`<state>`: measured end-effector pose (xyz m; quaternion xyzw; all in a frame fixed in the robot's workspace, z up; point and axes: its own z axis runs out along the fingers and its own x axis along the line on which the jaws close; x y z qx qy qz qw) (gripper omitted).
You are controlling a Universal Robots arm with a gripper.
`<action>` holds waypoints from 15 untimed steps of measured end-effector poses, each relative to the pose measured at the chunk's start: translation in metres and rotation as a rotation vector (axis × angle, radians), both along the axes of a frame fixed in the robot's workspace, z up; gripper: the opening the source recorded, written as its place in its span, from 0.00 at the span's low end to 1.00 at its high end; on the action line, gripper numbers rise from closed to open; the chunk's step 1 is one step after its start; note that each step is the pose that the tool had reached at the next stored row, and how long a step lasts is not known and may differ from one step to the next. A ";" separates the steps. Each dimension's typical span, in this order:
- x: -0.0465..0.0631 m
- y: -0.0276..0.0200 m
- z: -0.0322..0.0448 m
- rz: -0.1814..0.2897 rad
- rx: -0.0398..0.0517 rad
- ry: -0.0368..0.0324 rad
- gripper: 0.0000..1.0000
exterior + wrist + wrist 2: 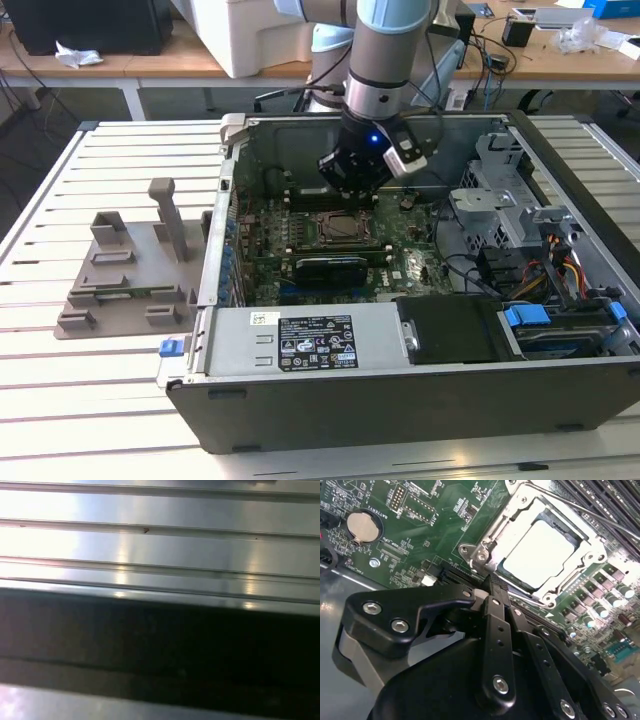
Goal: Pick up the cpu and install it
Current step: 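Install the first cpu locking lever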
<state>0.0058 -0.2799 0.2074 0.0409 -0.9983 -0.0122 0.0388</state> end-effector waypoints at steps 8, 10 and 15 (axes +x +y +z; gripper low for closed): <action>0.001 -0.0034 -0.0030 -0.006 -0.0010 0.0002 0.11; 0.001 -0.0036 -0.0035 -0.006 -0.0014 0.0003 0.11; 0.002 -0.0033 -0.0052 -0.008 -0.0008 0.0001 0.11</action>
